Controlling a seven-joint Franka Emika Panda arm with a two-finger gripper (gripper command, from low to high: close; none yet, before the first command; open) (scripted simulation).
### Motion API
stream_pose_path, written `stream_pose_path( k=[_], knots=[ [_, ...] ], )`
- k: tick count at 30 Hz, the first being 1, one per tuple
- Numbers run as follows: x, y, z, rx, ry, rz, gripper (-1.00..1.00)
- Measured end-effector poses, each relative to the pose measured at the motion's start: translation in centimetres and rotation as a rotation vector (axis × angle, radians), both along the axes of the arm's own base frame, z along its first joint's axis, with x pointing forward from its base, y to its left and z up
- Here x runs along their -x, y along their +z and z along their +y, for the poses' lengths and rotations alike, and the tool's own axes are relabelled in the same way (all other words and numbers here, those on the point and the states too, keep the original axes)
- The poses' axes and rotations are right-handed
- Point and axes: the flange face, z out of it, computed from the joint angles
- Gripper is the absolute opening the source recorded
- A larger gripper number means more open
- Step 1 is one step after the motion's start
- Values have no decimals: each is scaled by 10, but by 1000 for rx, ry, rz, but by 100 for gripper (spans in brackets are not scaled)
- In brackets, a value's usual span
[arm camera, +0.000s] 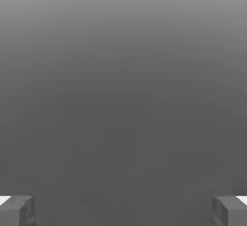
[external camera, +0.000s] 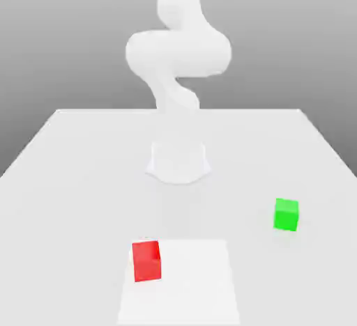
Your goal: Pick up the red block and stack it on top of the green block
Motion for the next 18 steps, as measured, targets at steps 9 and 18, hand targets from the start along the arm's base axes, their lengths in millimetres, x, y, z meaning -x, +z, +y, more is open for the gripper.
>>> stream_pose_path(
  k=[9,18],
  knots=[
    [-67,-218,-33,108,31,351,0],
    [-26,-414,-59,48,129,658,0]
  ],
)
